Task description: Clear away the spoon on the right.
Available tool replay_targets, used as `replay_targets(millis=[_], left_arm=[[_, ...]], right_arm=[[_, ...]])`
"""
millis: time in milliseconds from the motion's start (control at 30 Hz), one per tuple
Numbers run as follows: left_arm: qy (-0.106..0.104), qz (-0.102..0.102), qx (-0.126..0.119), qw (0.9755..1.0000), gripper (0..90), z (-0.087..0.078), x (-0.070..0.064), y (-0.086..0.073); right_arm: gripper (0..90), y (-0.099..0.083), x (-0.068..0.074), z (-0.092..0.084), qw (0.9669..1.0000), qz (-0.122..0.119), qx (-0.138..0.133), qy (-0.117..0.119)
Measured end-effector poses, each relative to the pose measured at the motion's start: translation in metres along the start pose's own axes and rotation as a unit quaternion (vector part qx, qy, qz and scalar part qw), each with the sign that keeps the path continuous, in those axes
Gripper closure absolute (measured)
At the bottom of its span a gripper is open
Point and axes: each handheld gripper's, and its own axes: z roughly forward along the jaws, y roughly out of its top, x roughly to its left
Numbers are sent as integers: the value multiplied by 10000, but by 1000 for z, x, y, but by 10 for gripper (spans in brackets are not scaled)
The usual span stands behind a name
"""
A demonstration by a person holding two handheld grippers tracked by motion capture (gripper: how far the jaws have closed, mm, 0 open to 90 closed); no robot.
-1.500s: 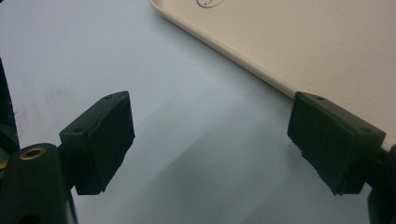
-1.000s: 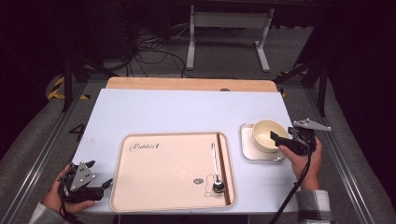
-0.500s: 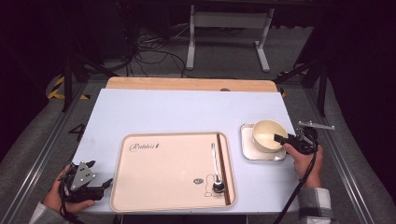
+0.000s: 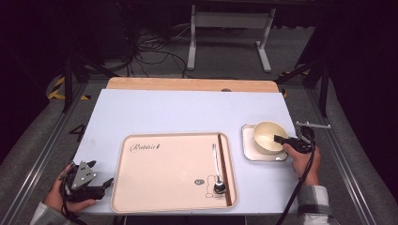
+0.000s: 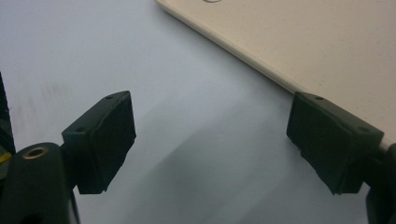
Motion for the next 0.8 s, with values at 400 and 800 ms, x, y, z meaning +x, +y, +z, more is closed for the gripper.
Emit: replay_targets(millis=[400, 800], left_arm=[[25, -201, 25, 9998, 165, 5, 5, 3], [73, -101, 49, 9999, 163, 3, 1, 1]], right_arm=[[824, 0, -2, -2, 9998, -17, -81, -162], [823, 1, 6, -5, 9994, -193, -264, -111]])
